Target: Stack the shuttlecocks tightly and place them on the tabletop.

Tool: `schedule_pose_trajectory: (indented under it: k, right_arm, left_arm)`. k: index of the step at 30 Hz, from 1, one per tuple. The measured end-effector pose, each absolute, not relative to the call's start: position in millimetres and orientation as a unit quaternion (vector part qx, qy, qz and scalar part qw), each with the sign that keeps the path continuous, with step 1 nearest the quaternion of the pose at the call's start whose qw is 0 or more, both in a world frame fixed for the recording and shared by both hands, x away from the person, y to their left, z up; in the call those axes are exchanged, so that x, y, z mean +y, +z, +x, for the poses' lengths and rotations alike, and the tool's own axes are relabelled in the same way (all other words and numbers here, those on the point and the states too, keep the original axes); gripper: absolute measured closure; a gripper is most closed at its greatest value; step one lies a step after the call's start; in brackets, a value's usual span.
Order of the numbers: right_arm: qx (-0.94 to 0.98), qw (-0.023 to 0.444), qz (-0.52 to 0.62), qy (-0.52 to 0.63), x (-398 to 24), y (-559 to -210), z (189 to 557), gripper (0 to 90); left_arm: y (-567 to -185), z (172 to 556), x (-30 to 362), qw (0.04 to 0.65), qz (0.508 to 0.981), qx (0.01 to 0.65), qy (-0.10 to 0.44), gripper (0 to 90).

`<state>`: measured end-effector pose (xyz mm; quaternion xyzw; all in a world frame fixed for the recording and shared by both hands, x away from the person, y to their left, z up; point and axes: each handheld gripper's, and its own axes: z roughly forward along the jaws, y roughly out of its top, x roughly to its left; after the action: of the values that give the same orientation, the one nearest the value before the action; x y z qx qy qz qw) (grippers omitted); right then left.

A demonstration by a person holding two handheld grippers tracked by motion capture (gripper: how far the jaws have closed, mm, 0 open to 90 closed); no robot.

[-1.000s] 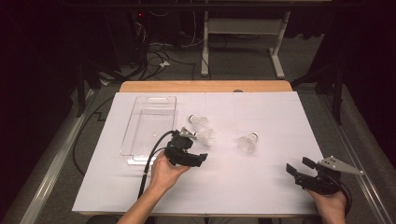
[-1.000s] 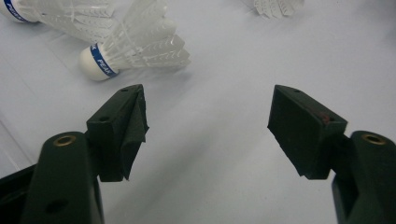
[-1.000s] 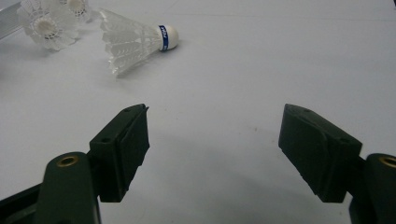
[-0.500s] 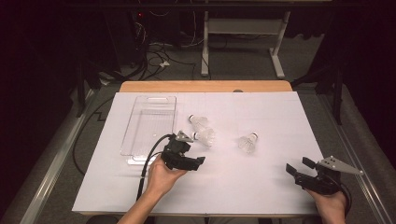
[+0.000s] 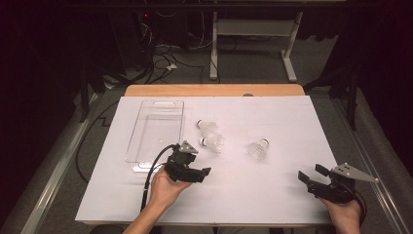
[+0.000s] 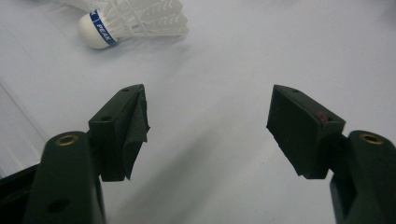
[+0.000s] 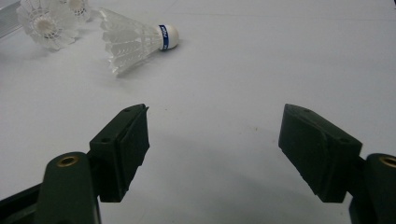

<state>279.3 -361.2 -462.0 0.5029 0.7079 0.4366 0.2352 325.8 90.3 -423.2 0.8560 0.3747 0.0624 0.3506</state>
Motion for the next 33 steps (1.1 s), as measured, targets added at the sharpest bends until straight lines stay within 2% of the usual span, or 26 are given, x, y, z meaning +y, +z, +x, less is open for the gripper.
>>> schedule_pose_trajectory:
  k: [33]
  right_arm:
    - [0.709, 0.237, 0.504, 0.433, -359, -462, 279, 24.8]
  left_arm:
    - [-431, 299, 119, 0.365, 0.851, 0.371, 0.076, 31.8]
